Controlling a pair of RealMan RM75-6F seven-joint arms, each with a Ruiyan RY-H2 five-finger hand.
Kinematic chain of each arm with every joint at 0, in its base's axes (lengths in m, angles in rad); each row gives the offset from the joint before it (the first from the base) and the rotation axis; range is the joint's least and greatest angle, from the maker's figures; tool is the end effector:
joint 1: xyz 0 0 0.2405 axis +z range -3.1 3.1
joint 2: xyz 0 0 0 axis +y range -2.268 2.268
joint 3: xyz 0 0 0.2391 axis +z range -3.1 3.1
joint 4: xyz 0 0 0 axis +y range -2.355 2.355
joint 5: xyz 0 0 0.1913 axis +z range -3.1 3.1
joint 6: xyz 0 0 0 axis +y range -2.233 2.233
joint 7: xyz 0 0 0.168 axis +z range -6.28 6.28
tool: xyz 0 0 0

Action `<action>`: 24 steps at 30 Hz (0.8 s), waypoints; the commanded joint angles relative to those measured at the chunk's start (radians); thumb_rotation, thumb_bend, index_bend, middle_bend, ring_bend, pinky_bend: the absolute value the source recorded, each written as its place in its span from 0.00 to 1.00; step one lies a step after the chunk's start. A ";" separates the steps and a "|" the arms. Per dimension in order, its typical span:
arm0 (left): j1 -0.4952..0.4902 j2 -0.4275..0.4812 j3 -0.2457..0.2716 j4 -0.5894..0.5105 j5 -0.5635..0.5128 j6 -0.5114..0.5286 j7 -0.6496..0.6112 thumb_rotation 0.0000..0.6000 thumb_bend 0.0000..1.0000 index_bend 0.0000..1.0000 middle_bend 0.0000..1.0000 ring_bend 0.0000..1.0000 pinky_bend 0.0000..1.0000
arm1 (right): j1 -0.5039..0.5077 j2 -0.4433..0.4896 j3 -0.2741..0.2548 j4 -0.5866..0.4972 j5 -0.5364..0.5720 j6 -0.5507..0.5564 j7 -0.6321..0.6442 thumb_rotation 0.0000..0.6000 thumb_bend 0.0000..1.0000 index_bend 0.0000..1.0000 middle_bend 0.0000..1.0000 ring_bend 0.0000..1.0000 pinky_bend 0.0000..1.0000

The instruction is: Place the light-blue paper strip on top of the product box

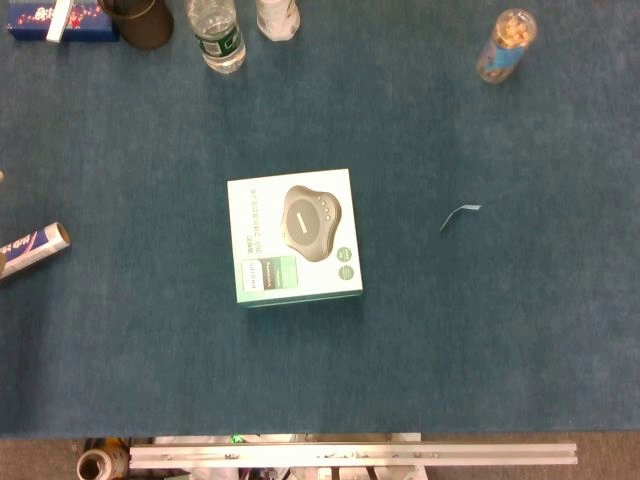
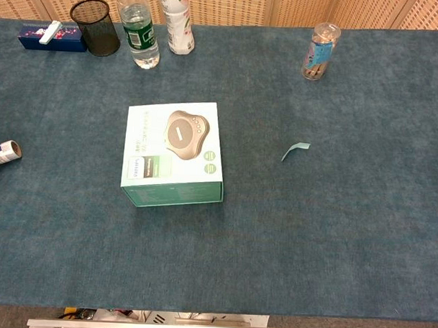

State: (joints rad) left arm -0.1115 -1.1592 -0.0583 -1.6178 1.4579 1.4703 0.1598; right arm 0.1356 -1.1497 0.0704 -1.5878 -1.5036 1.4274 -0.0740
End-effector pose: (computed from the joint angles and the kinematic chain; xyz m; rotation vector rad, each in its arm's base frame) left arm -0.2852 0.2110 0.1576 -1.4076 -0.8260 -0.8166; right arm -0.2809 -0.2206 0.1558 1.4579 -0.8457 0.8756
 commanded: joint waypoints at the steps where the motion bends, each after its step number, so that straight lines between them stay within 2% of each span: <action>1: 0.000 0.000 0.002 0.001 -0.001 -0.002 0.000 1.00 0.21 0.19 0.30 0.30 0.27 | 0.001 -0.001 -0.002 0.000 -0.001 -0.003 -0.001 1.00 0.16 0.52 0.60 0.51 0.53; 9: 0.004 0.004 0.001 0.001 0.008 0.012 -0.012 1.00 0.21 0.19 0.30 0.30 0.27 | 0.030 0.011 0.007 -0.008 -0.024 -0.019 0.008 1.00 0.16 0.52 0.60 0.51 0.53; 15: 0.002 0.006 0.004 0.000 0.017 0.010 -0.017 1.00 0.21 0.19 0.30 0.30 0.27 | 0.108 0.029 0.026 -0.023 -0.054 -0.100 0.004 1.00 0.16 0.52 0.60 0.51 0.53; 17: 0.002 0.007 0.004 -0.002 0.020 0.013 -0.019 1.00 0.21 0.19 0.30 0.30 0.27 | 0.145 0.036 0.031 -0.035 -0.051 -0.156 -0.012 1.00 0.16 0.52 0.60 0.55 0.55; 20: 0.007 0.008 0.006 0.001 0.019 0.018 -0.024 1.00 0.21 0.19 0.30 0.30 0.27 | 0.200 0.032 0.040 -0.039 -0.042 -0.233 -0.026 1.00 0.16 0.52 0.67 0.68 0.76; 22: 0.011 0.011 0.007 0.001 0.015 0.019 -0.027 1.00 0.21 0.19 0.30 0.30 0.27 | 0.239 0.023 0.048 -0.033 -0.031 -0.288 -0.035 1.00 0.16 0.52 0.76 0.79 0.89; 24: 0.014 0.015 0.009 0.000 0.013 0.019 -0.029 1.00 0.21 0.19 0.31 0.30 0.27 | 0.273 0.011 0.054 -0.022 -0.019 -0.335 -0.044 1.00 0.16 0.52 0.85 0.90 0.97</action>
State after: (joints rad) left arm -0.0984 -1.1450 -0.0500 -1.6177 1.4713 1.4891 0.1311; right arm 0.3621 -1.1264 0.1122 -1.6173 -1.5380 1.1464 -0.1014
